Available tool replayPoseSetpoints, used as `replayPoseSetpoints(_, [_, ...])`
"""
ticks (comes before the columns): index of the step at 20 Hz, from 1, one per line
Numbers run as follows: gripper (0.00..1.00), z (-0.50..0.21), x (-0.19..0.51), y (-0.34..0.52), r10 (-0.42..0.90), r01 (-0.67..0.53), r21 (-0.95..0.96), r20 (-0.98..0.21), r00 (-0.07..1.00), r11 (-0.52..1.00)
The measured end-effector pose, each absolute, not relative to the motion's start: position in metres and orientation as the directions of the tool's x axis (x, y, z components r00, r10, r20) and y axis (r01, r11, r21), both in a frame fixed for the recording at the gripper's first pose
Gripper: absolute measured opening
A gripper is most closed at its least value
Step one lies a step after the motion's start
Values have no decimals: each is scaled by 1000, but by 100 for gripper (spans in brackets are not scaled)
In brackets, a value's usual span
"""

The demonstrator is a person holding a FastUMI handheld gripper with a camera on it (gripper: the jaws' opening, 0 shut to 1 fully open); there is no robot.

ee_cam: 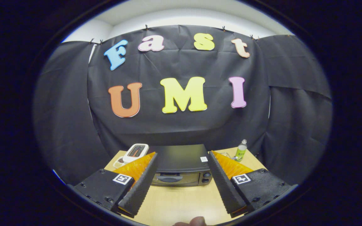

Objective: Open the toaster oven, put the food inside, and close the toaster oven door.

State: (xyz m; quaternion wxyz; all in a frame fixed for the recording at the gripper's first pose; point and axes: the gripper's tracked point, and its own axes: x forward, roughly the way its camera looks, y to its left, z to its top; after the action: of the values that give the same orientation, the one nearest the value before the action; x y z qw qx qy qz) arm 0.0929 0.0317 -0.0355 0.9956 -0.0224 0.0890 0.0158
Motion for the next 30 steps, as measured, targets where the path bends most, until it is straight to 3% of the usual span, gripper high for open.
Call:
replayPoseSetpoints(12, [100, -19, 18, 57, 82, -84, -32, -55, 995, 996])
replayPoseSetpoints(30, [100, -23, 21, 62, 99, -101, -12, -79, 992, 995])
